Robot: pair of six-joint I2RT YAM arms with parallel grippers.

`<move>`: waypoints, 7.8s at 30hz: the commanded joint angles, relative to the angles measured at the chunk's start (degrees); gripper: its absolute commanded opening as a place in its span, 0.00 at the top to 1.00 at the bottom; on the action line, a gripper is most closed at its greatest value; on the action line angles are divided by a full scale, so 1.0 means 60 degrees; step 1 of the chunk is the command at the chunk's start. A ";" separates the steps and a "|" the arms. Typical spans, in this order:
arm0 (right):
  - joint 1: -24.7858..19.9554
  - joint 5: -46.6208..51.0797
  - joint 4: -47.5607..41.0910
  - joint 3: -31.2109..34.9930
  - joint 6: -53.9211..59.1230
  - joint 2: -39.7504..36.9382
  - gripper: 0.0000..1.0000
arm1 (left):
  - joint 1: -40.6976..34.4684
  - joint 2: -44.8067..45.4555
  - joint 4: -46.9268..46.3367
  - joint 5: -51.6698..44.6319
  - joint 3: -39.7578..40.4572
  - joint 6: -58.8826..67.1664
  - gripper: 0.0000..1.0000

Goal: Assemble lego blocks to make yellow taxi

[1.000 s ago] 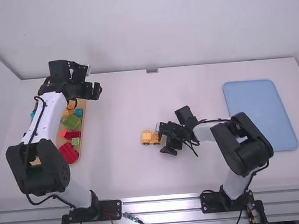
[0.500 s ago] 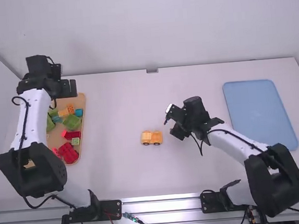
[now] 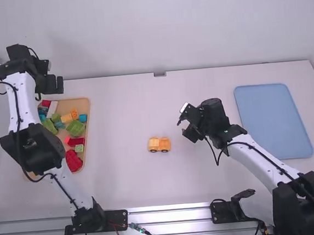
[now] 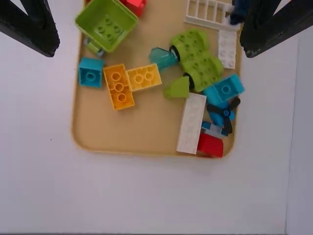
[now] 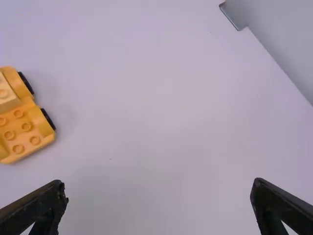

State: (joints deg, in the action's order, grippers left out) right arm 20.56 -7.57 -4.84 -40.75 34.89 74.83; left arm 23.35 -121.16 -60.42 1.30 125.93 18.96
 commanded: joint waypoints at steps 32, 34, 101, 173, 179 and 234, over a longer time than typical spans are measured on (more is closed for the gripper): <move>-0.0572 -0.0291 -0.0069 0.0044 -0.0036 -0.0099 0.01 | 0.0015 -0.3527 0.0342 0.1384 0.0295 0.8113 0.01; -0.0645 -0.0342 -0.0066 0.0044 -0.0109 -0.0099 0.01 | -0.0033 -0.3523 0.0240 0.1381 0.0321 0.8109 0.01; -0.0488 -0.0291 0.0113 0.0044 -0.0069 -0.0099 0.01 | 0.0357 -0.3585 -0.0470 -0.0703 0.0339 1.0819 0.00; -0.0488 -0.0266 -0.0033 0.0044 -0.0069 -0.0099 0.01 | 0.0561 -0.4135 -0.0670 0.0193 0.0339 0.9985 0.44; -0.0488 -0.0266 -0.0022 0.0044 -0.0066 -0.0099 0.01 | 0.0627 -0.4135 -0.0707 0.0219 0.0339 0.9992 0.52; -0.0488 -0.0262 0.0080 0.0044 -0.0066 -0.0099 0.01 | 0.0608 -0.4113 -0.0688 -0.0047 0.0747 0.9307 0.86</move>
State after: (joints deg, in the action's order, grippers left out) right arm 17.37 -8.88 -4.56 -40.75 34.85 74.83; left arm 27.00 -144.92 -63.59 0.69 128.42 77.58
